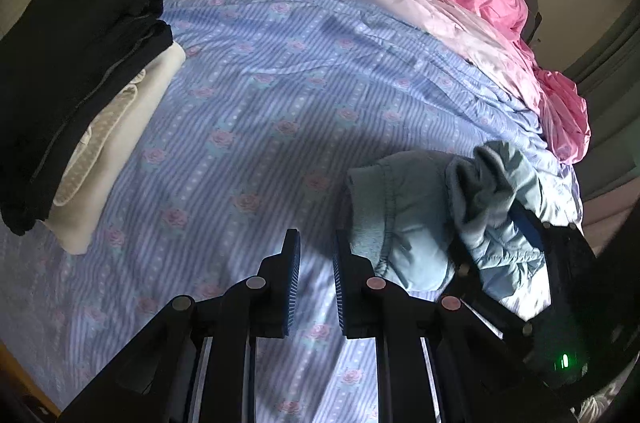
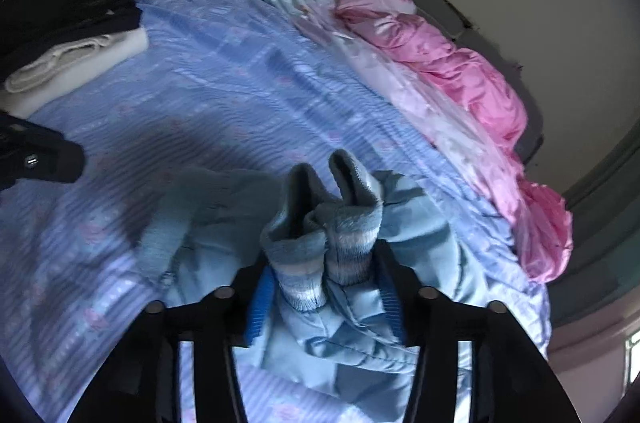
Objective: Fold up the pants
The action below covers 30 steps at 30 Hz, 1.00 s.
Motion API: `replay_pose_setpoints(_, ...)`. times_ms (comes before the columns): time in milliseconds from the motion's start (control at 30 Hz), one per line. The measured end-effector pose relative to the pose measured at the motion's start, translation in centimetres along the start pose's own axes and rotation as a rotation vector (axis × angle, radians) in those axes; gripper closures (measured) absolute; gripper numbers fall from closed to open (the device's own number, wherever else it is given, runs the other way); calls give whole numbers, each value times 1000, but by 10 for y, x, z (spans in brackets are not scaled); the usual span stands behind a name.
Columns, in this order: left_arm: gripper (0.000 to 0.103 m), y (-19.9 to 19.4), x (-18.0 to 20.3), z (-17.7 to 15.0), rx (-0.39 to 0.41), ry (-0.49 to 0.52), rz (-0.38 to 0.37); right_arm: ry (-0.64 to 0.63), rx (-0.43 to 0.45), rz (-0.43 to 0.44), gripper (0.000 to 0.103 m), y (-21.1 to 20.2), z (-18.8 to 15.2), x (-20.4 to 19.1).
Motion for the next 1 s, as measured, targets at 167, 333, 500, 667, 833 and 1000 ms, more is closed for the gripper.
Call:
replay_pose_setpoints(167,81,-11,-4,7,19,11,31,15,17,140,40,-18,2,-3)
replay_pose_setpoints(333,77,-29,-8,16,49,-1,40,47,20,253,40,-31,7,1)
replay_pose_setpoints(500,64,-45,16,14,60,55,7,128,83,268,40,-62,5,46)
replay_pose_setpoints(667,58,-44,68,3,54,126,-104,289,118,149,22,-80,-17,125)
replay_pose_setpoints(833,57,-14,115,-2,32,182,-207,453,-8,82,21,-37,-57,194)
replay_pose_setpoints(1000,57,25,123,6,18,78,-236,682,-195,160,21,34,-101,232)
Point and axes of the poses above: each gripper's, at about its wrist camera, not at the fingertips, and y roughly the way its jaws point, x to its right, z to its top, the point moved 2 cm from there along y, roughly the way its jaws point, and after that the axes turned 15 degrees about -z, right-handed, at the moved point
